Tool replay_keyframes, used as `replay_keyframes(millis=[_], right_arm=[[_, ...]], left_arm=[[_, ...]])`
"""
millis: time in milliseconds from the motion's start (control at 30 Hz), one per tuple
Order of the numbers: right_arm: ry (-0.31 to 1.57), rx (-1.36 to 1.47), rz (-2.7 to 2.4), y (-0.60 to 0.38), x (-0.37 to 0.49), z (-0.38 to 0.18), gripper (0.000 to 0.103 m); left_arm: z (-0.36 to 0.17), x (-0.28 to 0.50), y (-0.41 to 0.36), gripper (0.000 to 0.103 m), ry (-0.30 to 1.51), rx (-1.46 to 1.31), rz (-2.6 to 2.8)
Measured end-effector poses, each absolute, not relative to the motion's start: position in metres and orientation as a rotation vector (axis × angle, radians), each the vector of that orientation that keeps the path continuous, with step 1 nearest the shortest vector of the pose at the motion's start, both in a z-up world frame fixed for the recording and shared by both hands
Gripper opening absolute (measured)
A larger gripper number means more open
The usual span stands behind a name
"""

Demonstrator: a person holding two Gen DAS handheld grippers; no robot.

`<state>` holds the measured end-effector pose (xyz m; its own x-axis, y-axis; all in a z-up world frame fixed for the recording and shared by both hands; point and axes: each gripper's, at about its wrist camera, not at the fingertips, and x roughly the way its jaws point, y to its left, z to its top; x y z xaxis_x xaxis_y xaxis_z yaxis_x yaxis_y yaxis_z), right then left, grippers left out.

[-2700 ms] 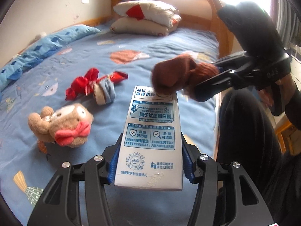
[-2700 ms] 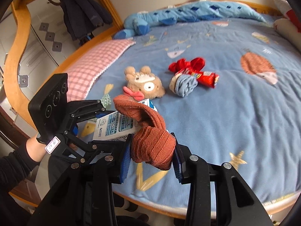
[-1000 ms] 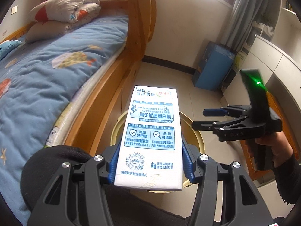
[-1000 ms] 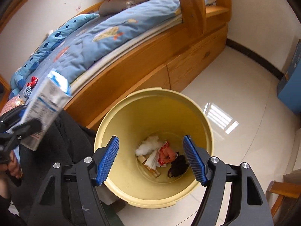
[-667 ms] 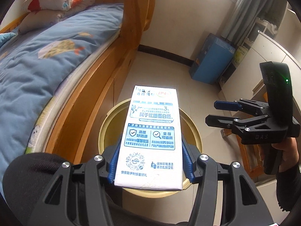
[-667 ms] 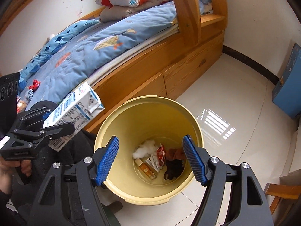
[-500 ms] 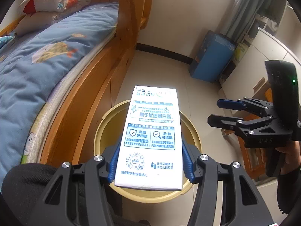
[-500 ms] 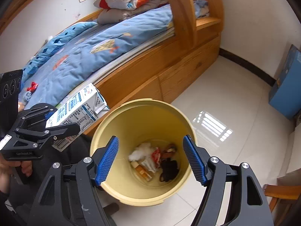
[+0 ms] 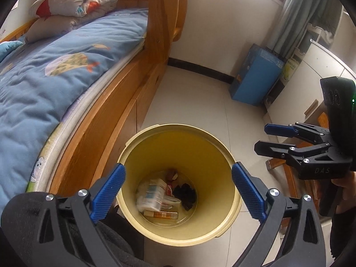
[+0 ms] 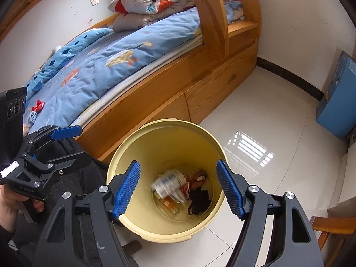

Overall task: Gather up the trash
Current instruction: 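Move both grippers back over the items on the bed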

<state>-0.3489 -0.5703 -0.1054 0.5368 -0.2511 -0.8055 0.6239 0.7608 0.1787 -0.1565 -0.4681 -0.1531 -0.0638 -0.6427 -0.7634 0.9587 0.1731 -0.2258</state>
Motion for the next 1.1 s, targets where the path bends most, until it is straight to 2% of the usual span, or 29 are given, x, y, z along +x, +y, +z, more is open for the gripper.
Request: replay_keyframes(millis=[367, 567, 800, 1000, 1100], right_arm=[[0.859, 0.468, -0.521, -0.561, -0.339, -0.097, 0.069], [0.813, 0.409, -0.44, -0.545, -0.315, -0.073, 0.07], [0.707, 0.322, -0.227, -0.507, -0.251, -0.033, 0.081], [0.639, 0.221, -0.003, -0.452, -0.18, -0.005, 0.093], [0.606, 0.188, 0.077, -0.426, -0.15, 0.003, 0.094]], left_arm=[[-0.147, -0.153, -0.463, 0.096, 0.908, 0.405, -1.385], [-0.117, -0.133, -0.437, 0.096, 0.822, 0.361, -1.319], [-0.076, -0.078, -0.365, 0.099, 0.707, 0.294, -1.115], [-0.062, -0.025, -0.285, 0.099, 0.68, 0.261, -0.903], [-0.06, 0.004, -0.243, 0.099, 0.684, 0.233, -0.78]])
